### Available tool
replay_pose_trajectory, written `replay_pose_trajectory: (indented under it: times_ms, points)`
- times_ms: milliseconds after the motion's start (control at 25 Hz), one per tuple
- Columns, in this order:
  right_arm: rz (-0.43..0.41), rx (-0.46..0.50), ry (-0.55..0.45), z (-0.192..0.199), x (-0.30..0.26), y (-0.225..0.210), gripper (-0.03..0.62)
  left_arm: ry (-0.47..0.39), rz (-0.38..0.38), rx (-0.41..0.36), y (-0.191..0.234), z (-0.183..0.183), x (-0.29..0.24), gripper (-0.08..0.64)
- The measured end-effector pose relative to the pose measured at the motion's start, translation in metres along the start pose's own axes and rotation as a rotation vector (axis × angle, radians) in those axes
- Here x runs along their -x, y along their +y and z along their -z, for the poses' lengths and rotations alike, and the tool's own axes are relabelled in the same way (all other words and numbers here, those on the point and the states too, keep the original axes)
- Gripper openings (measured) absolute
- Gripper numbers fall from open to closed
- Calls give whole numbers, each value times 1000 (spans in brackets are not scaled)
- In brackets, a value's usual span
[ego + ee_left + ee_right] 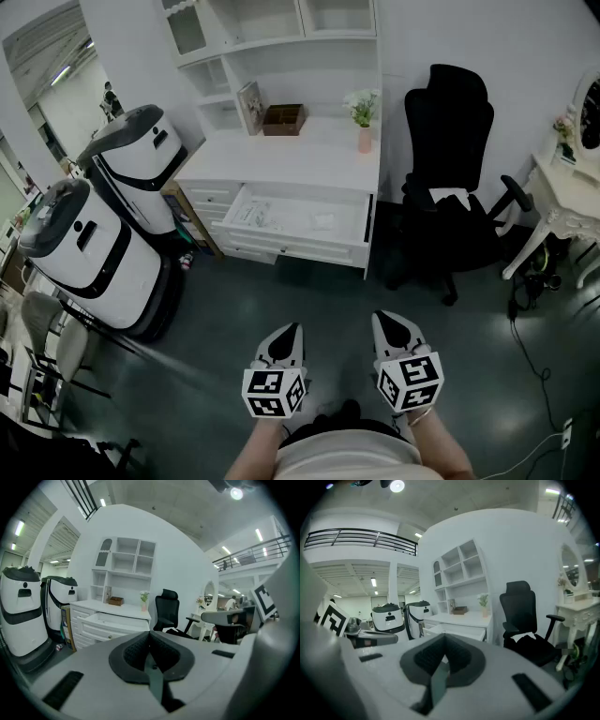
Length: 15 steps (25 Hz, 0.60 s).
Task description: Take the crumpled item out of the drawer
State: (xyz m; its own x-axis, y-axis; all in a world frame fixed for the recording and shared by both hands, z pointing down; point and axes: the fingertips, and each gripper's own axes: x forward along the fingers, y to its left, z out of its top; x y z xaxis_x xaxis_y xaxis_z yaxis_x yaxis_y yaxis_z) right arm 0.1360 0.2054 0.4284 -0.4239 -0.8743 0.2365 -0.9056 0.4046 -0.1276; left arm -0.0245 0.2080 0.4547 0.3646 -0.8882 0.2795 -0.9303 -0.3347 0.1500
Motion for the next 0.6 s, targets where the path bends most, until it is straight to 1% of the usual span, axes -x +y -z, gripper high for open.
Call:
replay_pose_trajectory:
  times_ms: [280, 600]
  points:
    - [-27, 0, -1, -1, -8, -4, 2, 0, -10, 6, -1, -1, -13, -8]
    - [-46, -3, -36, -11, -14, -19, 2, -5, -31, 8, -7, -5, -27, -8]
